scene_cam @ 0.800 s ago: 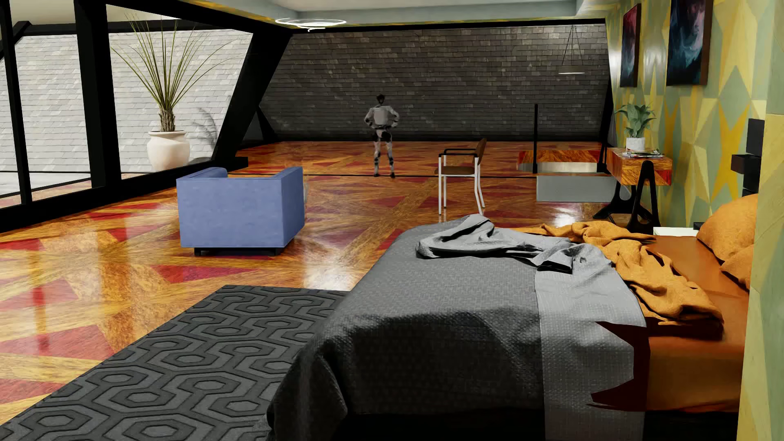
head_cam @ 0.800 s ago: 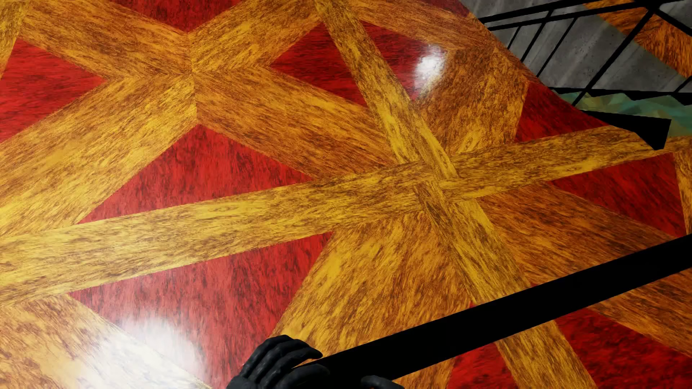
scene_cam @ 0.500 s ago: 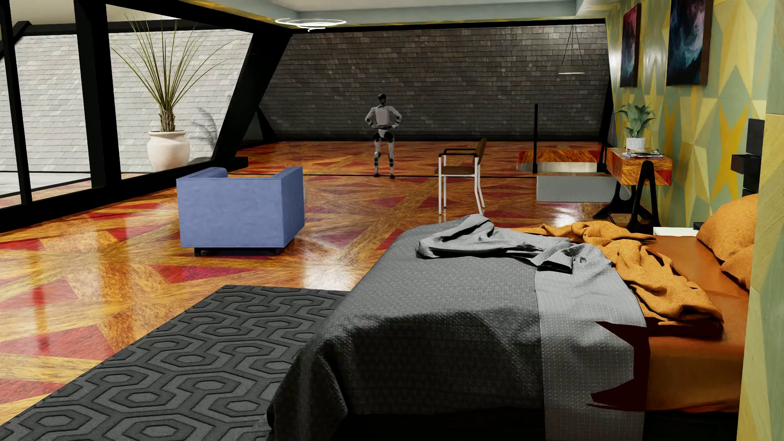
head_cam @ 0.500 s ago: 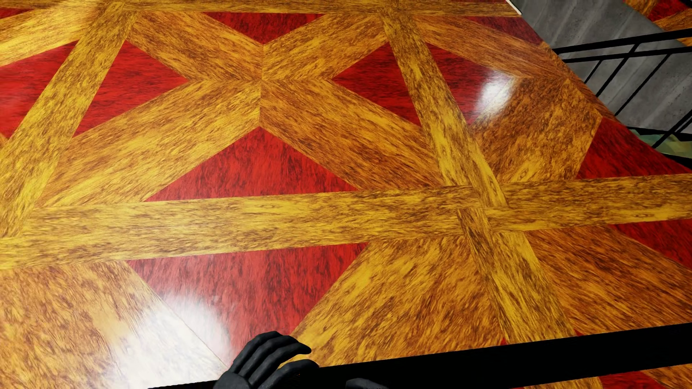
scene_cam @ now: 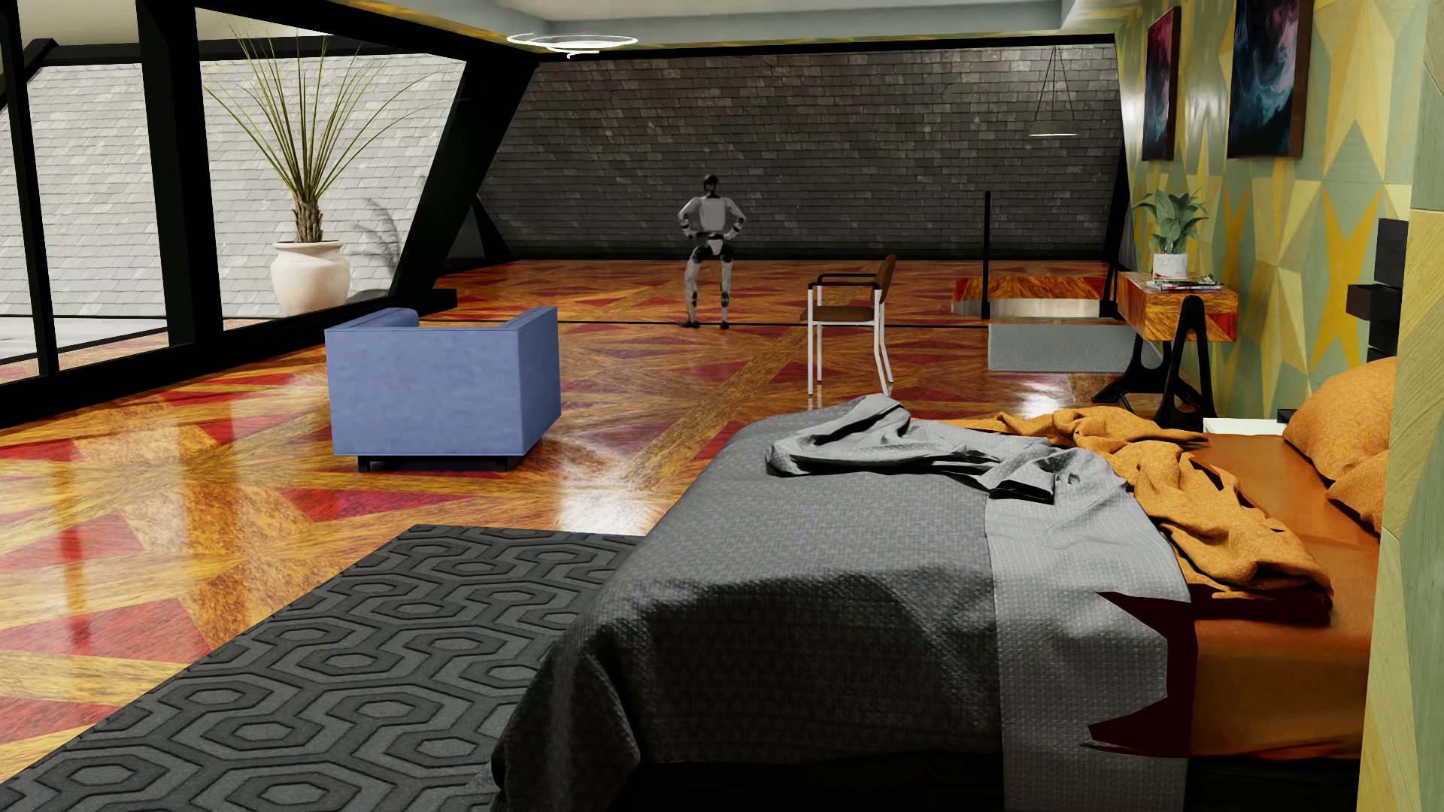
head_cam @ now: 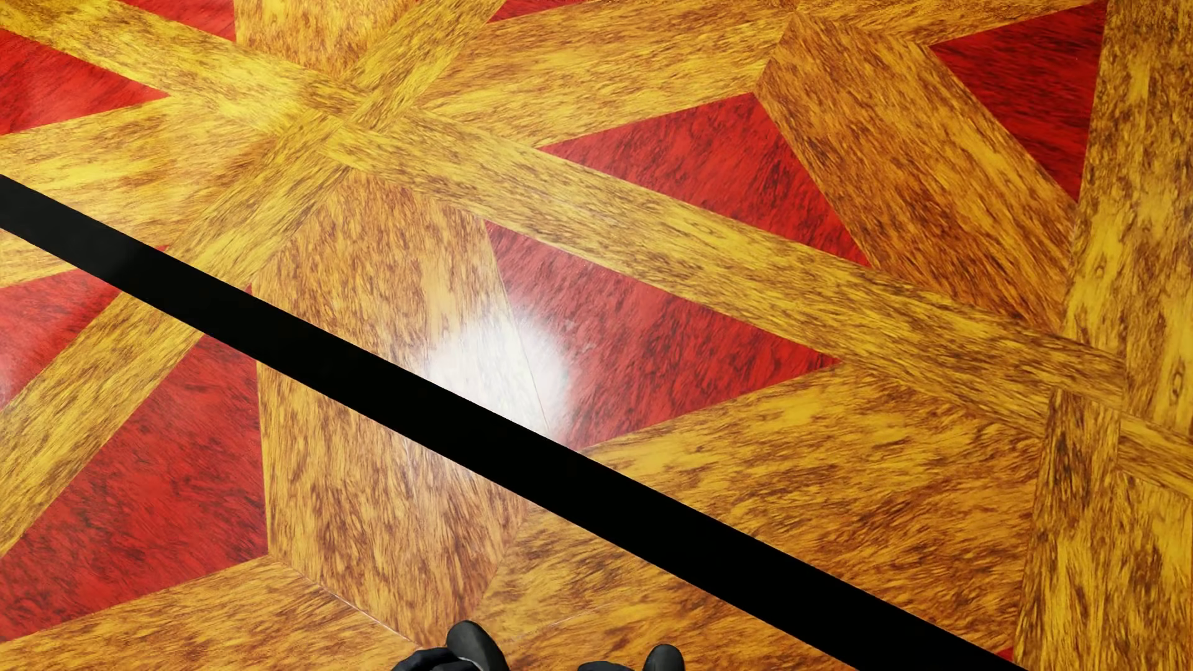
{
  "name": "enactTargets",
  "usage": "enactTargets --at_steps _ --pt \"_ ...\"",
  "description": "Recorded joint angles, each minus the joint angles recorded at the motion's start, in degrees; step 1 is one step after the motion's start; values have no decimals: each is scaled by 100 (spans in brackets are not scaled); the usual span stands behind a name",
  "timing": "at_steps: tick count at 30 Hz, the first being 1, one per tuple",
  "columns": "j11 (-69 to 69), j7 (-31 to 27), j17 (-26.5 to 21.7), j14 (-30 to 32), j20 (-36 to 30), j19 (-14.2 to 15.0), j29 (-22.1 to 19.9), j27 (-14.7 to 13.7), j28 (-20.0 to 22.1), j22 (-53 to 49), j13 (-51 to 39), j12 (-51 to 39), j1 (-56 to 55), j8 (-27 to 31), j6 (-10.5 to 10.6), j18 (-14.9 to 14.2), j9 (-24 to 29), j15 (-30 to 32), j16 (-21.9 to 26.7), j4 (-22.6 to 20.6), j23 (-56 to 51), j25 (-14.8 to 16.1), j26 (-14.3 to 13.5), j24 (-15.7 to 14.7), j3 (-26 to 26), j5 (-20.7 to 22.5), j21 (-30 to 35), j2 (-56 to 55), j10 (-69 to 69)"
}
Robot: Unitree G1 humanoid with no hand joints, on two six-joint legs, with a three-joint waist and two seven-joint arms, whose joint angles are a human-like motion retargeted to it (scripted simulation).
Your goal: Approach the armchair
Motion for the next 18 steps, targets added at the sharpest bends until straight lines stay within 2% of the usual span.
enactTargets --at_steps 2,4,6,7,8,9,10,11,12,14,17,18 --pt "94 -479 28 -341 -100 9 37 32 -74 -202 55 222 265 -359 -3 -93 1 -13 238 43 46 30 9 -299 67 -243 -7 85 735" --pt "121 -472 -28 -532 -71 11 56 32 -114 -237 151 122 727 -744 12 26 -50 21 139 230 4 170 135 -423 113 -467 -52 205 1191" --pt "49 442 -93 -701 -70 15 114 -25 -21 42 228 -144 1444 -1201 45 431 -171 108 -186 694 -63 299 151 -557 104 -627 -139 362 1166" --pt "-5 1197 -121 -805 -82 25 179 -25 -3 66 190 -197 1864 -1481 62 556 -245 160 -279 949 -119 378 138 -670 66 -701 -147 462 1008" --pt "-52 2009 -116 -807 -95 45 249 -48 -1 104 109 -224 2264 -1790 81 819 -317 213 -339 1158 -134 417 104 -789 13 -778 -192 574 819" --pt "-114 2596 -114 -643 -150 68 314 -63 -19 166 52 -267 2569 -2097 101 711 -377 285 -375 1216 -164 401 79 -933 -28 -856 -260 704 556" --pt "-169 2699 -106 -430 -240 103 357 -87 106 236 21 -320 2679 -2374 119 -37 -417 371 -386 1125 -200 356 72 -1091 -34 -930 -341 848 263" --pt "-251 2338 -107 -463 -304 157 357 -120 0 256 -9 -383 2604 -2600 116 -324 -439 472 -445 925 -214 306 107 -1215 -7 -1045 -398 1010 16" --pt "-316 2089 -115 -401 -313 218 303 -160 -3 230 -56 -435 2558 -2802 91 -387 -464 589 -544 688 -185 264 152 -1272 11 -1212 -395 1161 -180" --pt "-272 1798 -139 -363 -213 370 209 -149 3 117 -142 -446 2562 -3066 -33 -259 -524 801 -650 99 -27 322 227 -1164 72 -1705 -143 1348 -552" --pt "-105 1504 -196 -461 -47 583 244 -67 -103 193 -126 -468 2626 -3312 -304 0 -614 1065 -631 -860 136 714 87 -1026 261 -2596 164 1554 -970" --pt "35 1365 -223 -529 17 556 238 1 -117 150 -100 -466 2601 -3438 -404 101 -632 1073 -671 -1154 142 794 32 -1008 327 -2943 162 1628 -1012"
